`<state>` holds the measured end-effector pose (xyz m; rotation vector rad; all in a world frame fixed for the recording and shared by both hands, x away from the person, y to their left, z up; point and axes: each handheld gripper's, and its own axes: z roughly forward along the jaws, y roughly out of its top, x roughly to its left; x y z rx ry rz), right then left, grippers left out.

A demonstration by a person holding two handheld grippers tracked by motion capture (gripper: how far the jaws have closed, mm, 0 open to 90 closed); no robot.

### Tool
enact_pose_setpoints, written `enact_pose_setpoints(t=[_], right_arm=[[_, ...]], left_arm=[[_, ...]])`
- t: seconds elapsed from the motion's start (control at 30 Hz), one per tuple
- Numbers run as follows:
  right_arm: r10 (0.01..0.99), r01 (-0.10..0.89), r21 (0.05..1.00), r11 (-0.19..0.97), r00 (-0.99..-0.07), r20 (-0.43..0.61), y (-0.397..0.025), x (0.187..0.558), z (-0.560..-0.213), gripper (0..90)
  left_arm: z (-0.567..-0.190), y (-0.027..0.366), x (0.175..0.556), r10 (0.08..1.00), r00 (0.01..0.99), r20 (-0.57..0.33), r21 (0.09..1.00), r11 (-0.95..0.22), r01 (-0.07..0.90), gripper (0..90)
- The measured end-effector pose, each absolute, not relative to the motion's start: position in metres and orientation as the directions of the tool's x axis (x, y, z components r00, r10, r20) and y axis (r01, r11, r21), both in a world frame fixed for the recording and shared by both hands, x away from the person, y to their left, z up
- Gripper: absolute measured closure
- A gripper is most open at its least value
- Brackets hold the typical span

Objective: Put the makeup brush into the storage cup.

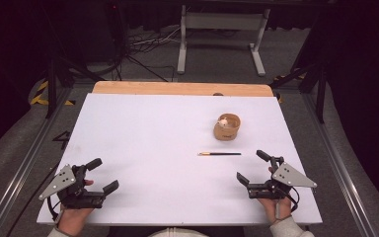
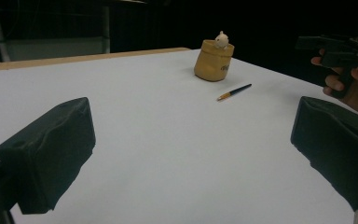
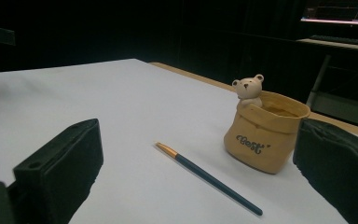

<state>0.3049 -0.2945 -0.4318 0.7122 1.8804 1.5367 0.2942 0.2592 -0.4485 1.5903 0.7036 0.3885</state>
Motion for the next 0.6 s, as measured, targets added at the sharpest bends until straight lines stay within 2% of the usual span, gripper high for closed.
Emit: enact_pose_setpoints(t=[0.3, 0.6], right_arm=[[0.719, 0.033, 0.983, 0.179, -0.686, -0.108, -0.293, 0.307, -0.430, 0.0], [0.682, 0.109, 0.979, 0.172, -0.730, -0.039, -0.290, 0.326, -0.421, 0.0]], left_arm=[[-0.448, 0.255, 0.293, 0.632, 0.764, -0.130, 0.977, -0.047, 0.206, 0.4], [-0.447, 0.254, 0.293, 0.630, 0.766, -0.129, 0.978, -0.046, 0.203, 0.5]])
